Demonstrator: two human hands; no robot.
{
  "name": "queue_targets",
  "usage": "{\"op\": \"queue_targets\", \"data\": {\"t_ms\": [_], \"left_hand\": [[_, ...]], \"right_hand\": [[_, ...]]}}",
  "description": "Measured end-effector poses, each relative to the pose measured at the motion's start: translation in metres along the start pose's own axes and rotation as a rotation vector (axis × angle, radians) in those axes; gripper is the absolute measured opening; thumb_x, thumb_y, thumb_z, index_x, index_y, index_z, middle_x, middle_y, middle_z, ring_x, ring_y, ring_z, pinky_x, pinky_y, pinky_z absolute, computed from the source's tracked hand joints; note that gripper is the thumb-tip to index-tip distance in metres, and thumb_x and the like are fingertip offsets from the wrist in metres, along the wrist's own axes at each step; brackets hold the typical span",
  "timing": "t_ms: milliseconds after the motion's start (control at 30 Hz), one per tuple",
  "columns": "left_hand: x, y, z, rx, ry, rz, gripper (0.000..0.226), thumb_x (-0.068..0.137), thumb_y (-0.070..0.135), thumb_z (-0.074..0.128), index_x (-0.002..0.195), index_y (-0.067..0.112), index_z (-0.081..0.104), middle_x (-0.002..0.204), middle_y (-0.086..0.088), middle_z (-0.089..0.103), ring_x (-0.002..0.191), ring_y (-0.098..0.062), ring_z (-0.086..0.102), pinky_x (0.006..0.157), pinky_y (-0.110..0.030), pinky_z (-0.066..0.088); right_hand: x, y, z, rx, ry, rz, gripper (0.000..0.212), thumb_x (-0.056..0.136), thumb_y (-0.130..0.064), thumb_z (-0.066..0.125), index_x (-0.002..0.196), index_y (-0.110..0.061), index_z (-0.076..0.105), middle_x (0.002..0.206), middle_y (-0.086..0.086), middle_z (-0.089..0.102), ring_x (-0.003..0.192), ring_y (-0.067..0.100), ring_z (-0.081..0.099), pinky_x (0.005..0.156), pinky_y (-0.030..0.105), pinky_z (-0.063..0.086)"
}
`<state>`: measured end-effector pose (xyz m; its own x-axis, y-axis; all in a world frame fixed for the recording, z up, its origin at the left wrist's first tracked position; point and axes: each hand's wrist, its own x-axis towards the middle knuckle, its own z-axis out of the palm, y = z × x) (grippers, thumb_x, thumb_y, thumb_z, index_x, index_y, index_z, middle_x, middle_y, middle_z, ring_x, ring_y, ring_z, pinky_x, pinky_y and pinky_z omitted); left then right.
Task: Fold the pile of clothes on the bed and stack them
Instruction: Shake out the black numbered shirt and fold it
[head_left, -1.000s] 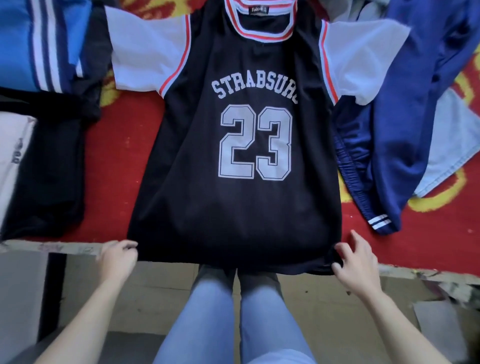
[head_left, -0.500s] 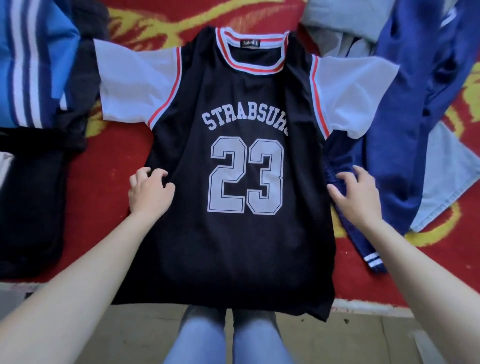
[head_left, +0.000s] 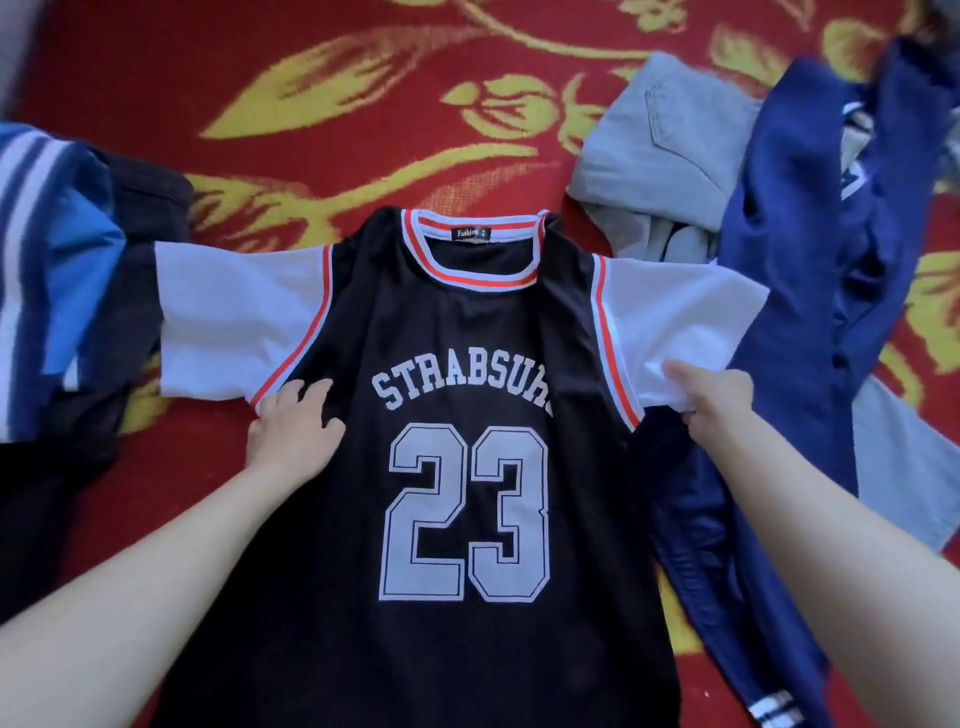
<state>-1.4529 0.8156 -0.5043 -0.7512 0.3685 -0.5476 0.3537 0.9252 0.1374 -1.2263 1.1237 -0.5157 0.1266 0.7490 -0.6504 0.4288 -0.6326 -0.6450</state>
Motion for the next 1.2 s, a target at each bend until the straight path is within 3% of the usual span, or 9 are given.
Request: {"op": "queue_targets", "data": {"t_ms": [300,433,500,600,700,800,900,1033,1200], "left_hand": [[0.017,0.004,-0.005,0.011,-0.008,0.0,0.053,0.093,0.023,0.045,0.144,0.019,0.031,0.148,-0.009,0.031,0.134,-0.031,0.025,0.107,-0.043,0.026],[0.018,0.004,-0.004,-0.03,0.072,0.008,0.048,0.092,0.021,0.046,0.14,0.017,0.039,0.145,-0.009,0.037,0.131,-0.032,0.03,0.105,-0.044,0.027],[0.019,-0.001,-0.006,-0.015,0.168,-0.001,0.044,0.092,0.019,0.048,0.135,0.014,0.046,0.139,-0.012,0.043,0.127,-0.033,0.034,0.102,-0.045,0.029],[0.024,-0.011,-0.012,-0.115,0.298,-0.107,0.041,0.09,0.016,0.05,0.13,0.01,0.05,0.131,-0.021,0.043,0.124,-0.036,0.035,0.101,-0.047,0.029],[0.03,-0.025,-0.015,-0.325,0.311,-0.337,0.044,0.091,0.02,0.049,0.133,0.01,0.043,0.137,-0.023,0.036,0.127,-0.038,0.032,0.104,-0.048,0.027],[0.039,-0.042,-0.007,-0.611,0.326,-0.513,0.049,0.087,0.019,0.052,0.133,0.006,0.041,0.136,-0.022,0.039,0.123,-0.037,0.04,0.103,-0.043,0.034],[0.045,-0.048,-0.005,-1.033,0.358,-0.638,0.017,0.083,0.014,0.053,0.098,0.007,0.051,0.103,-0.011,0.055,0.09,-0.026,0.055,0.081,-0.037,0.047],[0.053,-0.054,-0.023,-1.553,0.183,-0.728,0.008,0.095,0.021,0.046,0.092,0.015,0.049,0.1,0.001,0.052,0.094,-0.011,0.052,0.085,-0.021,0.044],[0.062,-0.059,-0.038,-1.79,0.142,-0.756,0.026,0.093,0.024,0.051,0.07,0.022,0.04,0.059,0.012,0.049,0.057,-0.002,0.041,0.052,-0.012,0.032]], "right_hand": [[0.033,-0.024,-0.088,-0.095,0.425,-0.304,0.031,0.072,-0.012,0.061,0.057,-0.017,0.035,0.061,-0.004,0.035,0.071,0.014,0.037,0.048,0.023,0.034],[0.038,-0.013,-0.102,-0.135,0.234,-0.244,0.041,0.049,-0.037,0.067,0.055,-0.02,0.031,0.059,0.001,0.036,0.057,0.012,0.036,0.048,0.027,0.028],[0.036,-0.011,-0.103,-0.132,0.127,-0.204,0.041,0.066,-0.025,0.074,0.055,-0.018,0.035,0.053,0.0,0.039,0.037,0.002,0.039,0.034,0.013,0.025],[0.04,-0.011,-0.108,-0.044,0.139,-0.083,0.019,0.081,-0.015,0.066,0.07,-0.014,0.05,0.056,0.001,0.057,0.035,0.01,0.05,0.031,0.01,0.033],[0.02,-0.021,-0.095,-0.044,0.333,-0.205,0.021,0.061,-0.019,0.056,0.06,-0.015,0.036,0.044,-0.007,0.039,0.041,0.009,0.03,0.044,0.026,0.033],[-0.044,-0.032,-0.053,-0.375,0.451,-0.659,0.03,0.071,-0.019,0.055,0.054,-0.019,0.03,0.056,0.004,0.028,0.054,0.017,0.026,0.057,0.032,0.022],[-0.077,-0.013,-0.012,-0.611,0.1,-1.111,0.016,0.072,-0.021,0.059,0.076,-0.008,0.067,0.08,0.014,0.065,0.081,0.032,0.058,0.072,0.041,0.041],[-0.082,0.02,0.015,-0.98,-0.675,-0.846,0.038,0.086,-0.03,0.063,0.121,-0.017,0.061,0.135,0.003,0.052,0.128,0.022,0.043,0.109,0.036,0.028],[-0.069,0.044,0.008,-1.109,-0.143,-1.241,0.046,0.085,-0.037,0.043,0.114,-0.007,0.063,0.123,0.025,0.057,0.117,0.042,0.049,0.09,0.049,0.042]]}}
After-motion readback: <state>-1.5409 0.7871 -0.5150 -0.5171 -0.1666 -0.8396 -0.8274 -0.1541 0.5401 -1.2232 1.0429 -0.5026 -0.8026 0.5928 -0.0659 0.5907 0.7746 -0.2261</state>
